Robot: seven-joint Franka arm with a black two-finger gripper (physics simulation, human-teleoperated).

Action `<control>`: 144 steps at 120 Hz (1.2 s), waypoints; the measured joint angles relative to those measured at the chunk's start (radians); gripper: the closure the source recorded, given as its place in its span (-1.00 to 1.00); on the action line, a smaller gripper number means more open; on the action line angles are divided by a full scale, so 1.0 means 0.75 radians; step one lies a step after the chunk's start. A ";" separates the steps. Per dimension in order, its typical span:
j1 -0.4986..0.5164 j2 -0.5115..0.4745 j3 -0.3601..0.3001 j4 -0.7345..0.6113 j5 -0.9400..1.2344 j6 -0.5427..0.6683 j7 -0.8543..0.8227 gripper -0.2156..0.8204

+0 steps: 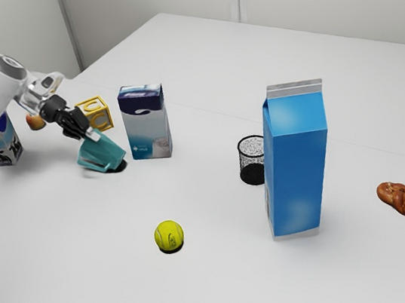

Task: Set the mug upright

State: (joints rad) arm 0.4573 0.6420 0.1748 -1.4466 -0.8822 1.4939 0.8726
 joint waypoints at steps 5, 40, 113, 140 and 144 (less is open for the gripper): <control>-0.004 -0.021 0.000 -0.021 0.002 0.000 0.005 0.84; -0.122 -0.270 0.001 -0.194 0.119 0.080 -0.010 0.91; -0.406 -0.513 -0.281 -0.421 1.086 0.602 -0.560 0.93; -0.450 -0.624 -0.348 -0.595 1.199 0.743 -0.761 0.93; -0.452 -0.634 -0.359 -0.612 1.227 0.757 -0.793 0.93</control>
State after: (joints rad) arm 0.1185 0.1669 -0.0945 -1.9056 0.0382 2.0617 0.2775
